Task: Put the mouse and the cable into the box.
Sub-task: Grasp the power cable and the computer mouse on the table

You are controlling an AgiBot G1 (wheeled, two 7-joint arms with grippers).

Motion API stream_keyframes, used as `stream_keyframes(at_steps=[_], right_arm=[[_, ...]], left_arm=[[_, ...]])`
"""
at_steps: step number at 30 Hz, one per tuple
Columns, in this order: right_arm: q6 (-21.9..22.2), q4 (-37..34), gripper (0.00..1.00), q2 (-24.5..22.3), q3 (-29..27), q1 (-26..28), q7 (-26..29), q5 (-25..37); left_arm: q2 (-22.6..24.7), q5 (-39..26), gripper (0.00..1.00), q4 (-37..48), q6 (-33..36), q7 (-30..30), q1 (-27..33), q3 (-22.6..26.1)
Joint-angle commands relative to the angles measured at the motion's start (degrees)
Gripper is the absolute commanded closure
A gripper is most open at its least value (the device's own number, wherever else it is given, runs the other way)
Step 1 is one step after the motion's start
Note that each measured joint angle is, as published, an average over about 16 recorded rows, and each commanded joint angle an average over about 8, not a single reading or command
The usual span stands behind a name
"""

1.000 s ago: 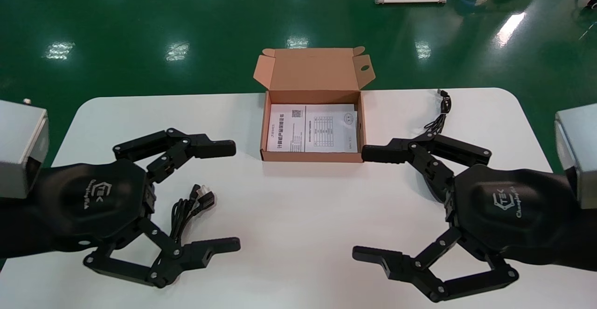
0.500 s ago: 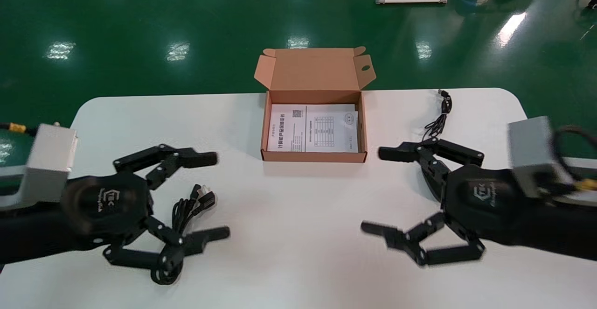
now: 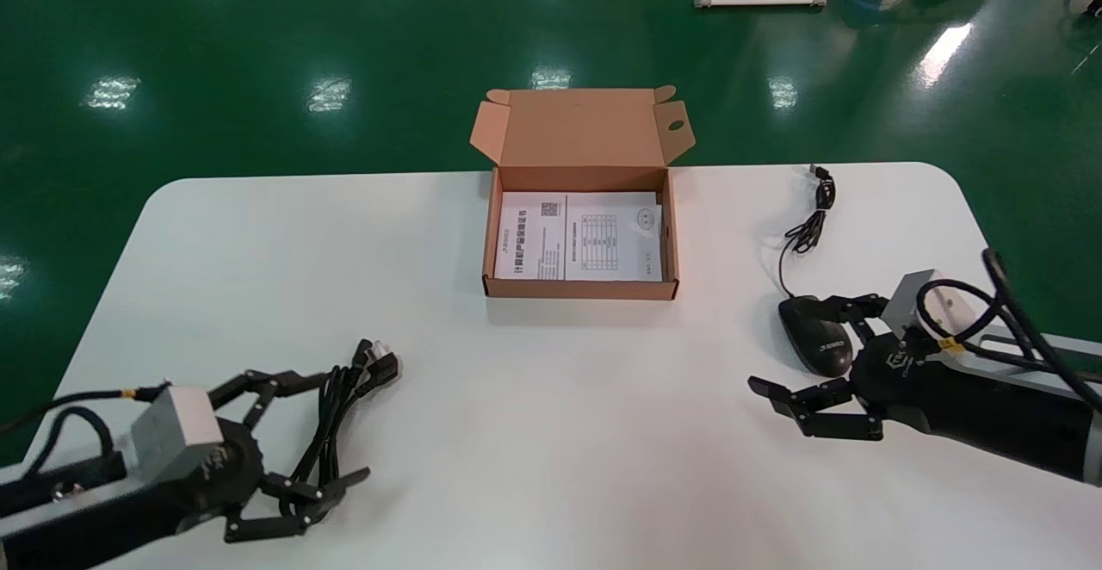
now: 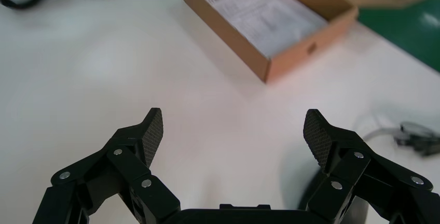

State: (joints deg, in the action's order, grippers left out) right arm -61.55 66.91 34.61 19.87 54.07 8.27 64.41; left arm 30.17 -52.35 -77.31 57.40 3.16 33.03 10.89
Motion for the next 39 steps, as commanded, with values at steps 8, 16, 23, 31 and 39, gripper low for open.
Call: stream_keyframes(at_steps=[8,16,23,31,39], right_arm=[[5.66,-6.79,0.00,3.00,1.08,-0.31,-2.79,4.47],[6.81,-11.70,0.00,4.01,0.67,0.59,-5.52,4.95],[6.01,-14.31,0.00,4.58,0.66,1.13,-6.97,4.77],[6.62,-16.60,0.00,5.32,0.75,0.80,-8.47,5.11],[10.48,-19.47,0.00,7.12,0.84,1.67,-9.52,6.74]], left_arm=[[3.07,-0.26,0.00,-0.24,-4.69,5.01,-6.77,-0.97],[4.90,-1.80,0.00,-0.21,-12.60,8.56,-11.17,-3.21],[6.70,-2.16,0.00,-0.32,-17.94,10.38,-15.40,-4.79],[7.86,-0.66,0.00,-0.47,-20.82,11.43,-20.17,-7.12],[9.82,0.54,0.00,-0.48,-21.65,13.66,-22.72,-8.83]])
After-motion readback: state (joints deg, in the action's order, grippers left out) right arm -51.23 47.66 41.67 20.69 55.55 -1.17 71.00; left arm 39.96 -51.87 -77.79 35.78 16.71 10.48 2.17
